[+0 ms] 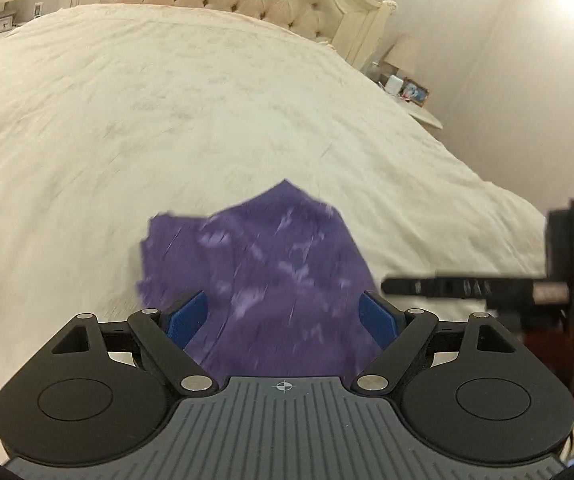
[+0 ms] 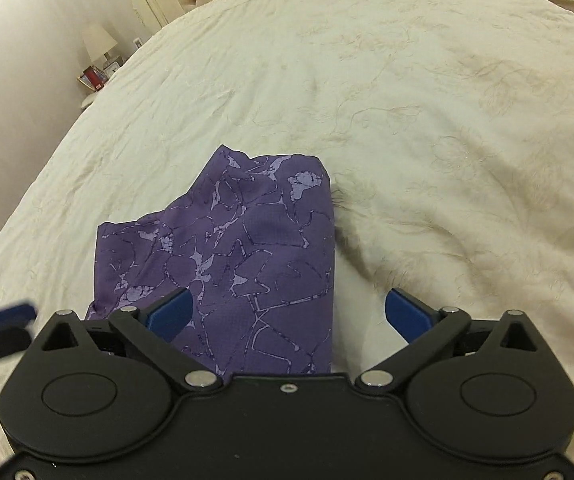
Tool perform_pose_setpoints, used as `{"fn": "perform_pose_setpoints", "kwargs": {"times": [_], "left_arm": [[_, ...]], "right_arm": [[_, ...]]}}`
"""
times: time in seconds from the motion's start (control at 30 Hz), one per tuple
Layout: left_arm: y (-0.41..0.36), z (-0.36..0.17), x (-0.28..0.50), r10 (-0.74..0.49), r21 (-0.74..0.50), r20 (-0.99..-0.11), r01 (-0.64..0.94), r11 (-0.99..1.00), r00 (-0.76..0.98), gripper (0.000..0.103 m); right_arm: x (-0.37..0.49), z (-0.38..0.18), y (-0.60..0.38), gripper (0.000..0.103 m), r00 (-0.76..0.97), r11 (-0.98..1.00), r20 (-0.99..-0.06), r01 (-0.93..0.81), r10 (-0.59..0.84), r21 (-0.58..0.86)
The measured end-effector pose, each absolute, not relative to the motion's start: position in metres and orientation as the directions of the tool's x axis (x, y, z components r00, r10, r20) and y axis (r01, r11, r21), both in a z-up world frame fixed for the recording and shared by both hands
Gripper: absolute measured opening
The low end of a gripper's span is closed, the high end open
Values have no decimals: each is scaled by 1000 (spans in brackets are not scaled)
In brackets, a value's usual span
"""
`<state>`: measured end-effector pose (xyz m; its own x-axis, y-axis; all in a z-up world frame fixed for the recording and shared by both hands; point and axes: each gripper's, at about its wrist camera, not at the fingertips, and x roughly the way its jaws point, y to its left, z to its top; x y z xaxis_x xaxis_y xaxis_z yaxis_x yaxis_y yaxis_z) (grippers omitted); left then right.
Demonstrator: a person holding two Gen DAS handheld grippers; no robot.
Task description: Fold large clothes
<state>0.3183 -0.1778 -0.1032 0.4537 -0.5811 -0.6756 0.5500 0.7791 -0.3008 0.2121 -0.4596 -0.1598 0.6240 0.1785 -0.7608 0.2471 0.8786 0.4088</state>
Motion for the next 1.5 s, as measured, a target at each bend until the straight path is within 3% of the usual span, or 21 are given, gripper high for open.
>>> {"fn": "perform_pose_setpoints", "kwargs": {"times": [0.13,0.37,0.5,0.9,1.17,1.33,1.5], "left_arm": [[-205,-120,344,-540,-272,-691,519,810,481,83],[-198,-172,386,-354,-178,-826,394,902,439,83],[-180,-187,388,-391,-267,-835,336,903,388,84],[-184,-200,395,-390,-281,-839,313,907,379,88],[-182,-179,389,-399,-275,-828,334,902,394,88],[-179,-140,365,-405,-229,-784,387,893,471,103],[-176,-99,338,-395,-181,-743,406,896,540,103]], "right_arm": [[216,-161,-464,103,617,884,-767,244,175,398],[231,-163,-474,102,621,885,-764,243,174,398],[254,-165,-480,102,630,897,-762,235,152,374],[343,-230,-482,102,489,914,-867,305,92,269],[321,-201,-484,103,557,919,-825,270,93,286],[279,-166,-474,102,632,931,-769,215,96,294],[238,-131,-458,103,680,937,-728,195,84,290]]}}
